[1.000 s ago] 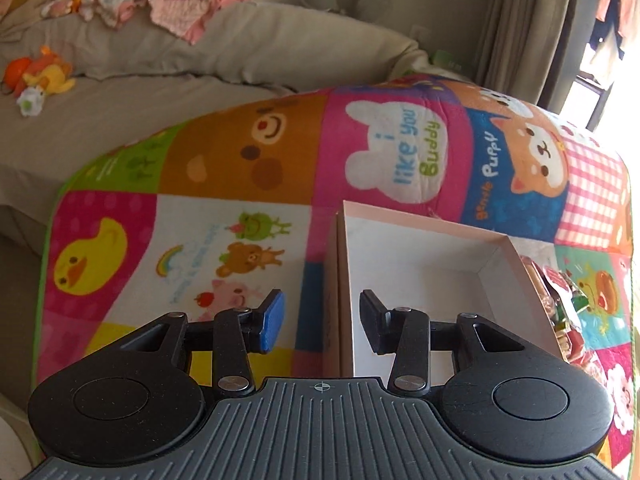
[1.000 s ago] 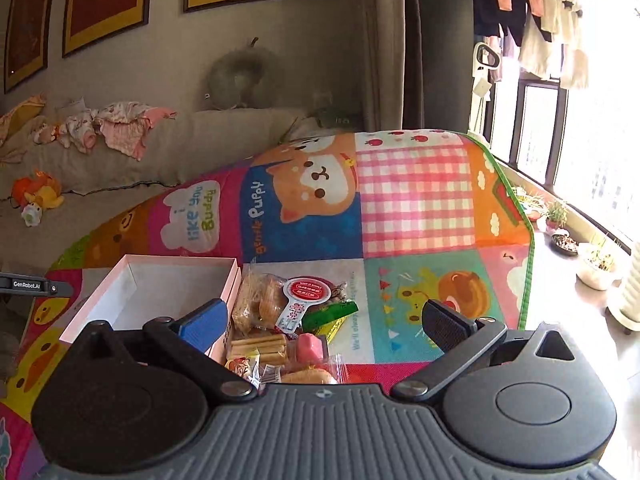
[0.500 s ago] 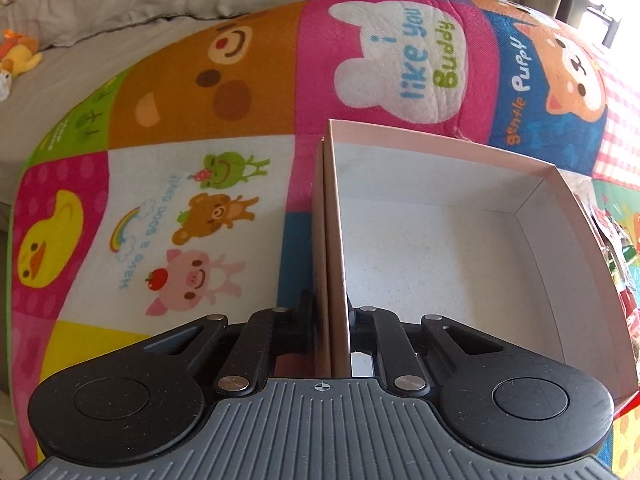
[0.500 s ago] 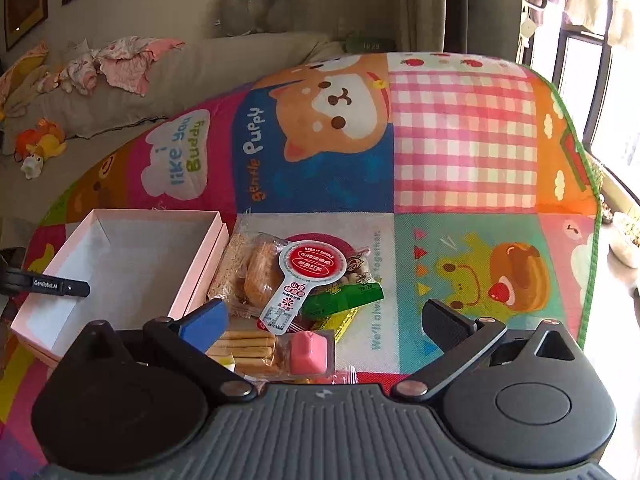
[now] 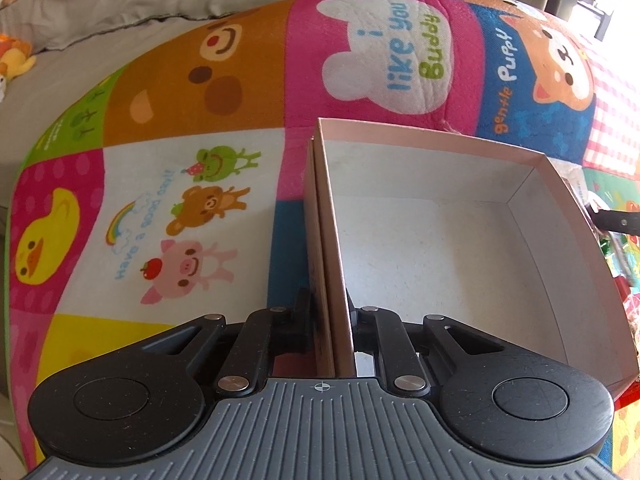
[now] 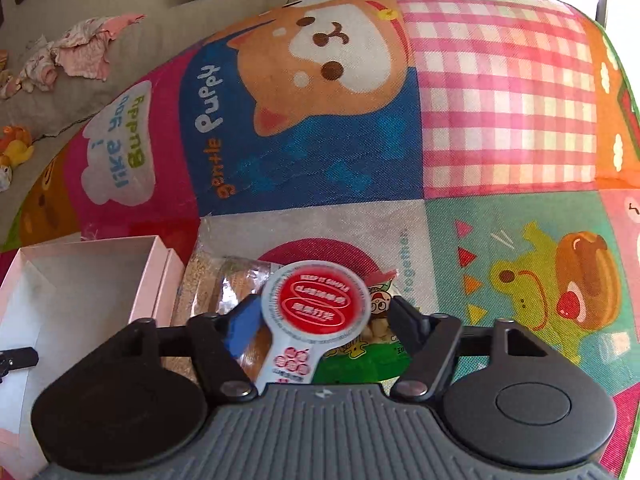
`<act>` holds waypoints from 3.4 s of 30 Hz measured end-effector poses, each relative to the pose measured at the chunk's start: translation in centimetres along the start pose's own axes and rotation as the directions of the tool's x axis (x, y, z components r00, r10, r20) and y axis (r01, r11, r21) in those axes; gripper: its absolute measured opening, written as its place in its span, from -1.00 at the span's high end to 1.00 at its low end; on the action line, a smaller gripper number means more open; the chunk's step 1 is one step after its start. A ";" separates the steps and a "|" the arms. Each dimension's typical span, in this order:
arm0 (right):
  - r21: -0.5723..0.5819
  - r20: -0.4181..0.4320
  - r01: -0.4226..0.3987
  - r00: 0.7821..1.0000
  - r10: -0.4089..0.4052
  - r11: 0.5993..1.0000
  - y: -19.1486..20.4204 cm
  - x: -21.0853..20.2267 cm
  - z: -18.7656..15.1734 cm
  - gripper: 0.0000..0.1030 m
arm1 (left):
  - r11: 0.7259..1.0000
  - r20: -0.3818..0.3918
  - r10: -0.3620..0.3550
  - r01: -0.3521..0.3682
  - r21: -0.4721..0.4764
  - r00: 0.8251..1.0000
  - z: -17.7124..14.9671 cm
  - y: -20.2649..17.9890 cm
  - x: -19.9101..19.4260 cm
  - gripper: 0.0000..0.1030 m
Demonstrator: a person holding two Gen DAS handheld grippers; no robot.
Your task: Organize objects
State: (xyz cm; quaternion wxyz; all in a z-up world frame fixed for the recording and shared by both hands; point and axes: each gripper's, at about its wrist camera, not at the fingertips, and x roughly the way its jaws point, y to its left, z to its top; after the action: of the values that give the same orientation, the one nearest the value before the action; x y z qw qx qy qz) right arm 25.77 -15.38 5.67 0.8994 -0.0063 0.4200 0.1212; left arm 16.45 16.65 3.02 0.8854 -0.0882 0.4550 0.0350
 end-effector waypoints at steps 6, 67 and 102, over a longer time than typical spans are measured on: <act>-0.011 0.053 -0.026 0.998 0.026 1.000 -0.7 -7.4 -2.7 -0.15 | 1.000 0.018 -0.016 0.016 -0.014 1.000 -0.3 0.3 -0.2 0.71; 0.012 -0.070 -0.026 0.997 0.026 1.000 1.3 -11.2 -15.8 -0.05 | 0.999 0.029 -0.031 0.030 0.030 0.999 -1.3 0.2 -0.6 0.67; -0.058 0.113 -0.306 0.944 0.311 0.950 10.3 -8.0 -1.9 -0.53 | 0.998 0.044 -0.059 0.060 -0.008 0.997 -1.5 0.4 -0.6 0.64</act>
State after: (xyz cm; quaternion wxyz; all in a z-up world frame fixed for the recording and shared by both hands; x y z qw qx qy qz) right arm 17.08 -7.25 11.43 0.8927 0.0489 0.3582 0.2689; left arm 14.88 16.82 2.61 0.8953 -0.1050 0.4328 0.0126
